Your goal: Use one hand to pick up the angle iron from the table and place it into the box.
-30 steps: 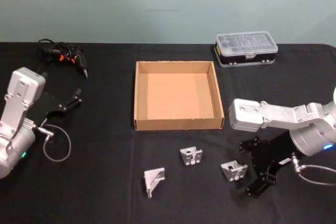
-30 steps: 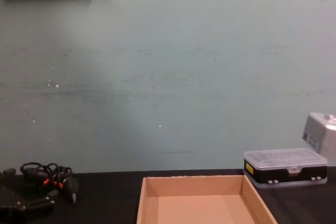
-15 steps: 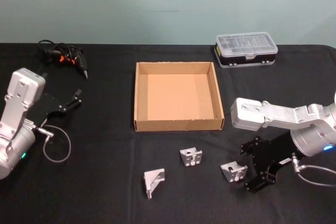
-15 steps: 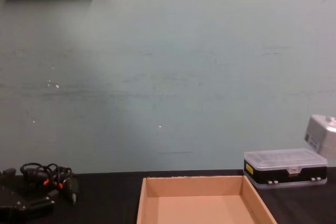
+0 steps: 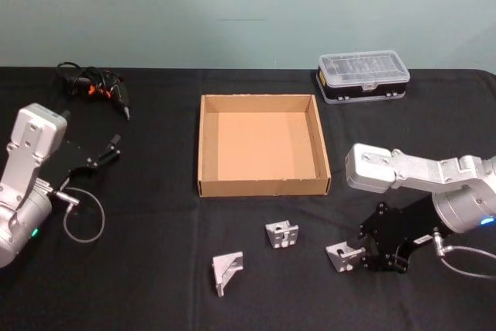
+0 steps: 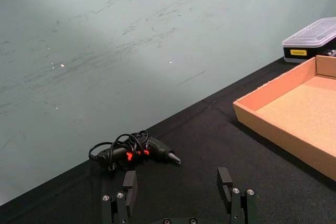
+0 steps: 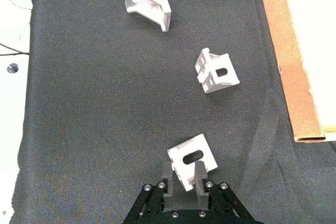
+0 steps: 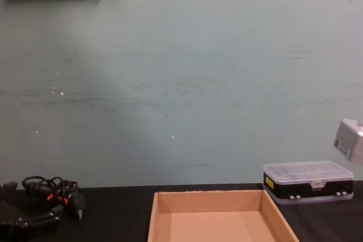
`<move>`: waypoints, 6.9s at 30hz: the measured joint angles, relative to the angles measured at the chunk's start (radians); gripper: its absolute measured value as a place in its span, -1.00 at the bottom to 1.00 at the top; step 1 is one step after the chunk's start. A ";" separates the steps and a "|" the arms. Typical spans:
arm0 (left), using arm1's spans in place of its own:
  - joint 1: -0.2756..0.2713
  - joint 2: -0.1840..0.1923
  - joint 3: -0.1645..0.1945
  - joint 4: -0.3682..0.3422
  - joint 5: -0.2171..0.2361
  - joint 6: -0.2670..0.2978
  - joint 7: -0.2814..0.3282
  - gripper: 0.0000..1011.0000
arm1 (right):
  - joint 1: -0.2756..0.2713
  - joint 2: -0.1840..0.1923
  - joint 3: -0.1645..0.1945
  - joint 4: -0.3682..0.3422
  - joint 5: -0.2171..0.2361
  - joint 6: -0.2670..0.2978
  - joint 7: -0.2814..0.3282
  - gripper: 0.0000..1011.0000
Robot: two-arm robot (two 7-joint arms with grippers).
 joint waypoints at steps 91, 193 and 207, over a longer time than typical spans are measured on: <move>0.000 0.000 0.000 0.000 0.000 0.000 0.000 0.98 | -0.137 -0.492 0.351 0.322 0.091 0.049 -0.590 -0.28; 0.000 0.000 0.000 0.000 0.000 0.000 0.000 0.98 | 0.025 -0.233 -0.008 0.194 0.065 -0.074 -0.082 0.99; 0.000 0.000 0.000 0.000 0.000 0.000 0.000 0.98 | 0.017 -0.226 -0.008 0.195 0.076 -0.081 -0.089 0.30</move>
